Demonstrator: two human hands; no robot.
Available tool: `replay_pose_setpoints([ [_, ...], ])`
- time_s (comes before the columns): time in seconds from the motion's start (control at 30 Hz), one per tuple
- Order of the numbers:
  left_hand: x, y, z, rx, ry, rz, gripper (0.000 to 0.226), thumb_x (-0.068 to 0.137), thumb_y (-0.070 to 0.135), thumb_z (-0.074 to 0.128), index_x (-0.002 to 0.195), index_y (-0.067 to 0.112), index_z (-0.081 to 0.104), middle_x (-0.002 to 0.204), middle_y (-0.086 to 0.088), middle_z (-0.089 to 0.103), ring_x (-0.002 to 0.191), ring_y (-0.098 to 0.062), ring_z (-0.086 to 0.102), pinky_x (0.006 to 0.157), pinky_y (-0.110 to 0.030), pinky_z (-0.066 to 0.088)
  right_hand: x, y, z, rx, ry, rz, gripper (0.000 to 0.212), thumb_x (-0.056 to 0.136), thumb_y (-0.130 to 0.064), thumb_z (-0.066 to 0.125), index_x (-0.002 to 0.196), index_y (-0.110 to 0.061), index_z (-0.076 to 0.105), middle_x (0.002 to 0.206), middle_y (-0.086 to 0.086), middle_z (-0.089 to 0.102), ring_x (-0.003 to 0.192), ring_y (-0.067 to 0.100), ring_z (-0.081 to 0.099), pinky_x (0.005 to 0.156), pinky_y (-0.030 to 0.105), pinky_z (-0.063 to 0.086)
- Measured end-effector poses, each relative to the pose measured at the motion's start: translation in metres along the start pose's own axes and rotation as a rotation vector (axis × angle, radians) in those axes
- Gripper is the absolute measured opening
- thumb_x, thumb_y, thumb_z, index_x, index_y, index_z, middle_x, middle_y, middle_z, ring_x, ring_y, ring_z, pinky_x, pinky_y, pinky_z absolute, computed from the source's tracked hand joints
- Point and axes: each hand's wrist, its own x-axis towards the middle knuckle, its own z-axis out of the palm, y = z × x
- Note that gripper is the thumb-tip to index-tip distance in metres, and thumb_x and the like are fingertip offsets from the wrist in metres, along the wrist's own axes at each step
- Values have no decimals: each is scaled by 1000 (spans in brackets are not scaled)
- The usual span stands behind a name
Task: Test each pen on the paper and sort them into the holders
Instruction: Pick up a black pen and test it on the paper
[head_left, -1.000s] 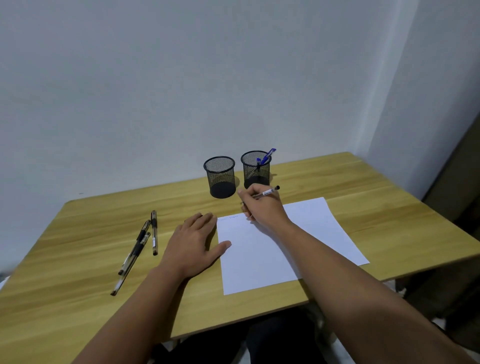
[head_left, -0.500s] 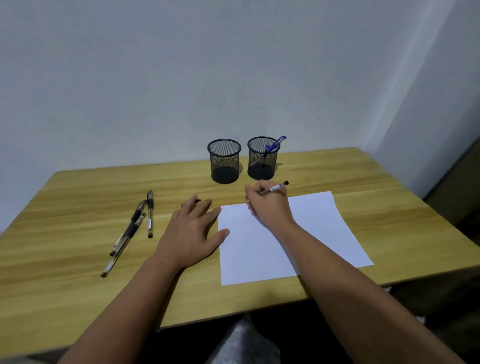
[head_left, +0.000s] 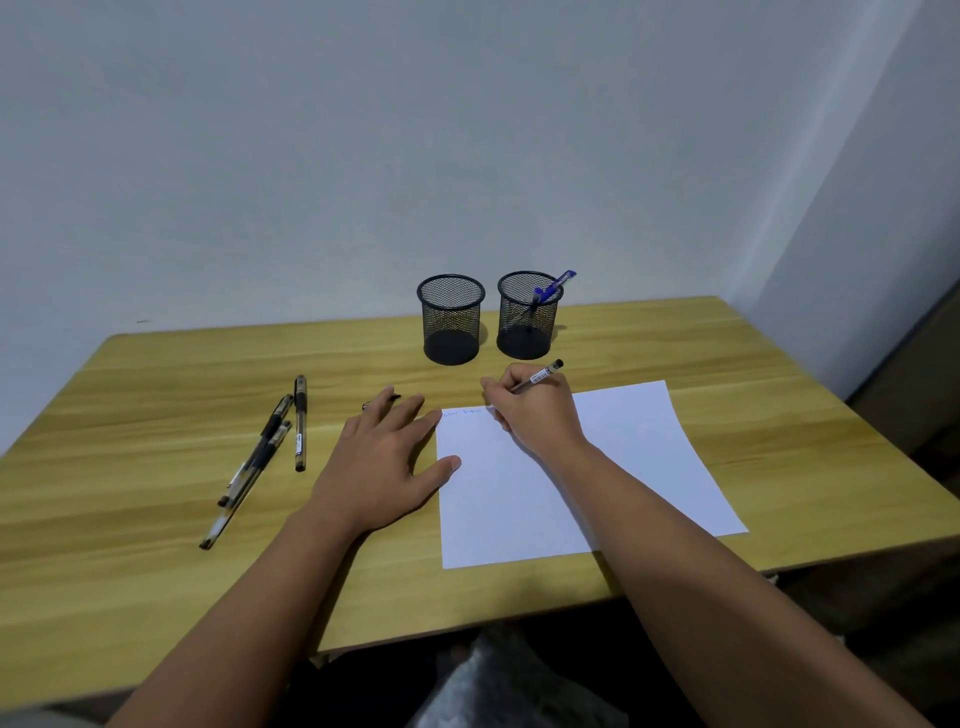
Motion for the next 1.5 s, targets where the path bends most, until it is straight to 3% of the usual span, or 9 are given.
replay_pose_setpoints([
  [0.17,0,-1,1,-2,5,5,78,87,80,33,151,38,43,163,8,34,156,-20,9,119,-49,25,1,1,0,16,11,7,37,92,-22,70,59,-15,56,50,9,60,47,26,57,52,36,45],
  [0.3,0,-1,-1,6,-2,5,79,87,81,32,152,38,42,164,9,32,156,-20,8,119,-49,24,-1,-1,-1,45,29,11,38,97,-22,72,68,-1,58,62,23,65,50,24,59,51,33,49],
  [0.43,0,0,-1,11,-7,3,79,87,81,31,152,38,40,164,9,31,156,-20,7,120,-48,23,-1,-2,0,-68,37,-19,38,98,-29,73,68,-6,64,57,11,68,50,26,63,51,35,51],
  [0.57,0,0,-2,3,-6,4,79,87,80,31,153,37,40,164,8,32,156,-21,7,120,-49,24,-1,-3,0,-68,63,-16,39,99,-27,71,66,-8,60,57,13,67,48,26,62,51,35,51],
  [0.73,0,-1,-1,-1,0,4,78,86,81,32,151,38,42,163,8,33,156,-22,8,119,-49,25,-2,-2,-1,-115,95,-45,39,97,-25,70,64,-7,58,58,18,64,54,39,63,49,40,51],
  [0.87,0,-2,1,1,4,8,76,87,79,34,150,38,43,162,7,35,156,-23,10,118,-50,26,-2,-1,-2,-12,109,-10,39,95,-24,69,64,-7,53,59,24,62,44,30,57,49,33,46],
  [1.0,0,-1,1,4,3,8,77,87,79,34,151,37,43,162,8,35,156,-23,10,118,-50,27,-2,1,-1,-58,100,-29,40,94,-28,70,62,-10,54,52,17,62,52,43,62,49,36,48],
  [1.2,0,-1,1,-2,10,8,77,87,79,35,151,37,43,163,8,35,156,-22,9,119,-49,25,0,3,0,-134,92,-68,39,89,-37,68,65,-8,59,55,13,64,58,43,64,51,49,55],
  [1.5,0,-1,0,-2,0,1,78,87,80,33,152,38,42,163,8,34,156,-21,8,119,-49,25,-1,0,0,-101,127,-42,38,91,-27,67,60,-9,53,54,18,59,54,46,62,46,44,52],
])
